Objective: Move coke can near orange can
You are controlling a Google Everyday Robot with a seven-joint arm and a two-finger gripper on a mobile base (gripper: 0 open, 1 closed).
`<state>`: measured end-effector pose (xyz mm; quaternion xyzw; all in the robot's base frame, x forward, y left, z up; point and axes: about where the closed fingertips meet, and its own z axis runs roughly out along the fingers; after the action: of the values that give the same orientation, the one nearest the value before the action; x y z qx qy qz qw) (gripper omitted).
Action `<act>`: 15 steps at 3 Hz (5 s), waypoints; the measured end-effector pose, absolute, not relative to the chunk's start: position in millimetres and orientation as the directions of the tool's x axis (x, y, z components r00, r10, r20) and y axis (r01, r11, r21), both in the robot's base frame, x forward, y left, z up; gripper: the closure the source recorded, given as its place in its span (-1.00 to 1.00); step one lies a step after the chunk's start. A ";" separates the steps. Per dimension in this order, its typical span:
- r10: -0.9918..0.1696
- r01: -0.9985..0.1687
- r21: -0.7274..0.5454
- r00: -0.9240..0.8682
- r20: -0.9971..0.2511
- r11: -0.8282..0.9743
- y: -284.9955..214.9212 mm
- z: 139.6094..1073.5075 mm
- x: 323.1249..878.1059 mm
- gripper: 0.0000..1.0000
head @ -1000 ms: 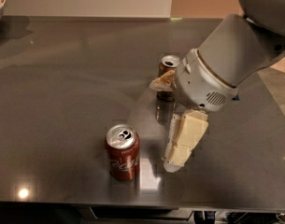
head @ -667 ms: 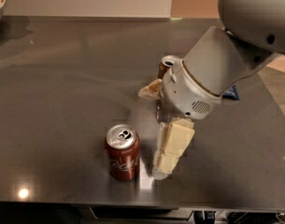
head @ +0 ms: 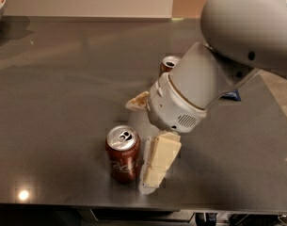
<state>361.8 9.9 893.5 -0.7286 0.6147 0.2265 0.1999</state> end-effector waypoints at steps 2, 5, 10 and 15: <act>-0.769 -0.983 -0.005 0.146 -0.622 -0.183 32.5 891.9 354.4 -0.67; -0.797 -0.999 0.000 0.030 -0.603 -0.038 14.9 898.3 385.6 0.72; -0.647 -0.834 -0.041 -0.395 -0.652 0.551 -102.8 913.3 502.8 1.00; -0.631 -0.797 -0.063 -0.424 -0.649 0.600 -121.6 894.6 531.7 -0.83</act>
Offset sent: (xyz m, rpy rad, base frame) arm -0.0063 0.0303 -0.0059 0.0850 0.0425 0.0203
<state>531.7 -121.6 894.6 -0.4282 0.8341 0.1282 0.3233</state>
